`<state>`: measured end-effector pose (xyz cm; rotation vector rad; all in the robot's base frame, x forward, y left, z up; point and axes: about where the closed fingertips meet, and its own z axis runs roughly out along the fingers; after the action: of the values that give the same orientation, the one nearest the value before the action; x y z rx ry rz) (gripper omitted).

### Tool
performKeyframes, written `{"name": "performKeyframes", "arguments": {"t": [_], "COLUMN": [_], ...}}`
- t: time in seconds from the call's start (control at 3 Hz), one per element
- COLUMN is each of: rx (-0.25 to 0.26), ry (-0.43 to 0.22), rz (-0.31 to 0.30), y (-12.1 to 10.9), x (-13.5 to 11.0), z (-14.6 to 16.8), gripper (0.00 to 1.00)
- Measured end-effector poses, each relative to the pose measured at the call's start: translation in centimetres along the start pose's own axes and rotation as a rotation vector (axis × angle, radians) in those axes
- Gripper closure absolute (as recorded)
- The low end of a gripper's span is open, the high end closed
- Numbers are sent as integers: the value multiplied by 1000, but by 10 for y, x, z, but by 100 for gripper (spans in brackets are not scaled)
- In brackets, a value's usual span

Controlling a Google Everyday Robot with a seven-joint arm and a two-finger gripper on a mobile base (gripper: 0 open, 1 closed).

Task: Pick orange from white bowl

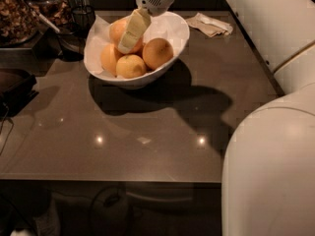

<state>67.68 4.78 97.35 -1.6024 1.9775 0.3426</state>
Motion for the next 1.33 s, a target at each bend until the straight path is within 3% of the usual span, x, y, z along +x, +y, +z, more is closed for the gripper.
{"name": "performKeyframes", "arguments": {"t": [0.67, 1.33], "rx": [-14, -9], "ry": [20, 53], "rz": [-31, -7], "y": [2, -7], "x": [-12, -4], "z": [11, 19], "gripper": [14, 18]}}
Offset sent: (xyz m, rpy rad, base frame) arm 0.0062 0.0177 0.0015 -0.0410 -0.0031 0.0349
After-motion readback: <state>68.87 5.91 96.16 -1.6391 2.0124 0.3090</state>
